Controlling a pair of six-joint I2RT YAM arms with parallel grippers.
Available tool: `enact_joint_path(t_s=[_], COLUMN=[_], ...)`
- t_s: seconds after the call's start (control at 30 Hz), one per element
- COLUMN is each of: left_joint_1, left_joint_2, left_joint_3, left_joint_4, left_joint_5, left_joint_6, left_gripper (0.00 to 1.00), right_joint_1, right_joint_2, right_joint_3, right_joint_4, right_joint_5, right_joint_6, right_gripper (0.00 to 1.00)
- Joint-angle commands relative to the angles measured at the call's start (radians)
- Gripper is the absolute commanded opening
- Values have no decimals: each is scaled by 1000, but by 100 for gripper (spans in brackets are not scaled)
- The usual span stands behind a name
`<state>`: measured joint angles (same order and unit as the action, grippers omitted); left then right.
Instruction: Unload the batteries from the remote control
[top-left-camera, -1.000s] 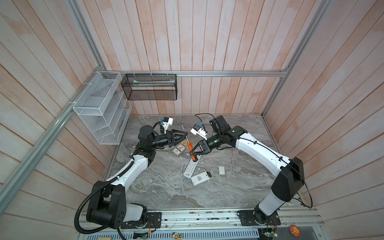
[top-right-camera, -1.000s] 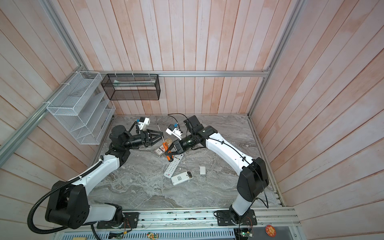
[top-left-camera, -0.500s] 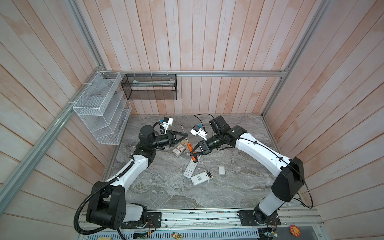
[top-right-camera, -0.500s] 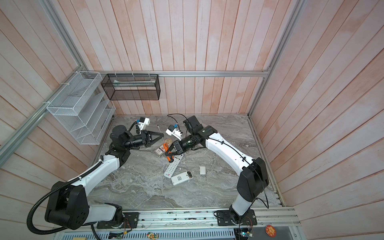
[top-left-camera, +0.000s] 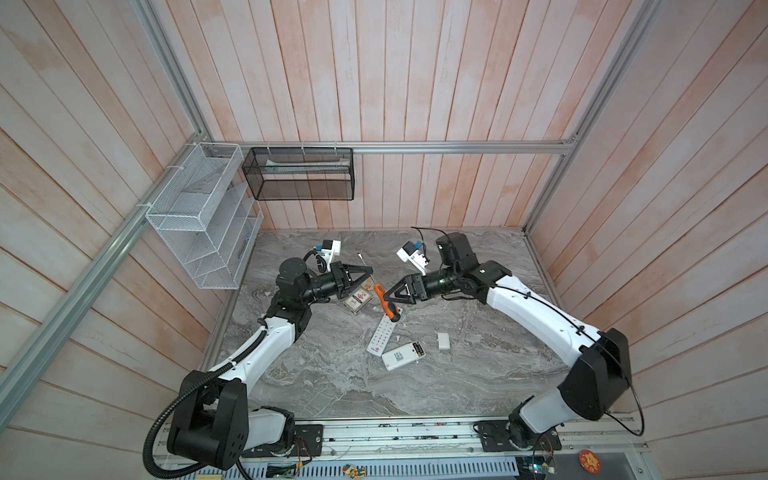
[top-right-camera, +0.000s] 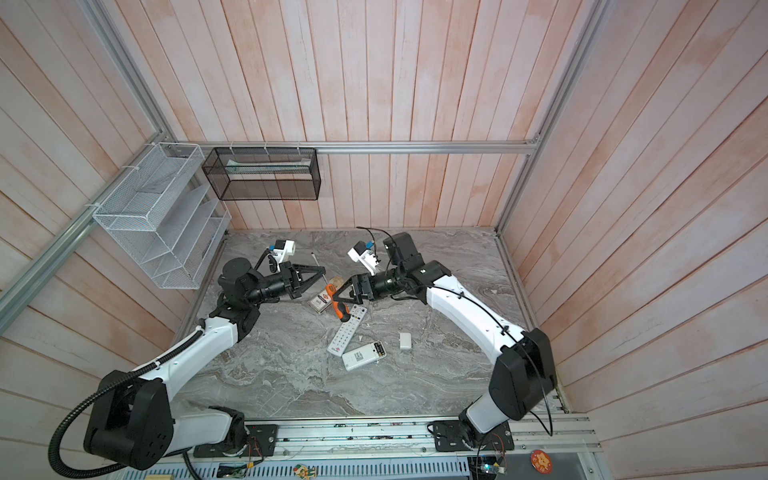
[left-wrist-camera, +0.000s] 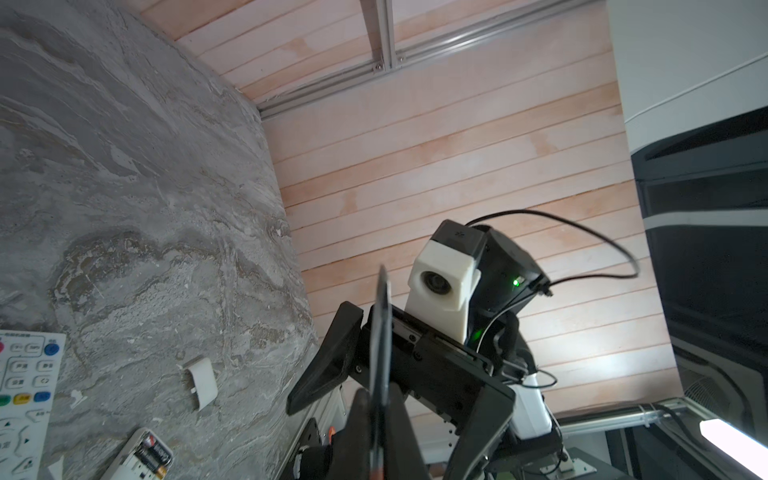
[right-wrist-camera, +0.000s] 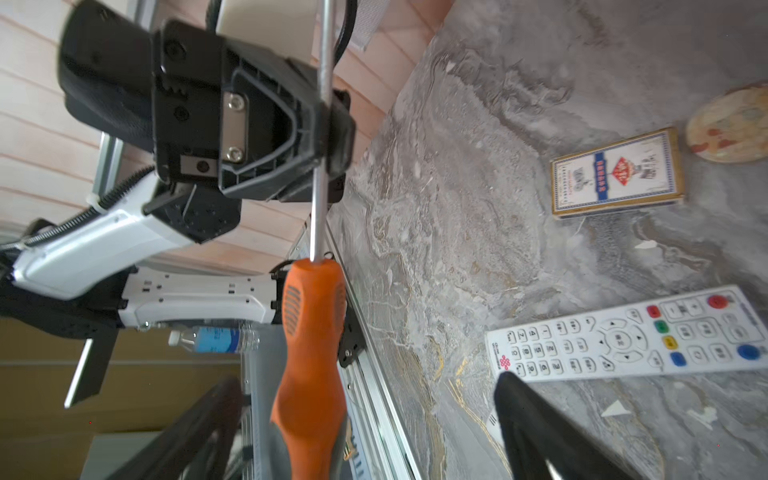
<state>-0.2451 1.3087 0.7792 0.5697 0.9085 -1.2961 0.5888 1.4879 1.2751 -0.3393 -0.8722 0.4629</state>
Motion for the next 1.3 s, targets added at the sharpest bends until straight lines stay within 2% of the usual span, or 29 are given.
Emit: enact_joint_path(t_s=[0.0,0.1,0.2,0.27,0.43,0.67,0.87,1.27], left_joint_1=[-1,-6,-33,-47,-94,-151,-173,-190], left_joint_2=[-24,-74,-150,-164,-149,-150,-167,-172], left_joint_3=[-36,-80,-129,-133,-111,-93,-104,-104], left_joint_4=[170,197,114,75,78,49,41,42], left_joint_5=[-156,-360,-613,-698,-768,-820,-856,-872], left_joint_6=[-146,-209,-255,-274,-285,-262,-258,-258], left_gripper=[0,0,0,0,0,0,0,0], right_joint_1=[-11,-11,-4,-1,14,64,82,83], right_joint_2=[-90,-119,-145,-145,-77,3,22,40], right_joint_3=[-110,-148,-171,-162,-101,-3,4,6], right_joint_4=[387,451,525,546,510,449,440,431], right_joint_5=[121,210,294,339,350,328,298,278], right_joint_6=[321,405,471,493,525,500,505,522], right_gripper=[98,98,98,98,94,86,78,55])
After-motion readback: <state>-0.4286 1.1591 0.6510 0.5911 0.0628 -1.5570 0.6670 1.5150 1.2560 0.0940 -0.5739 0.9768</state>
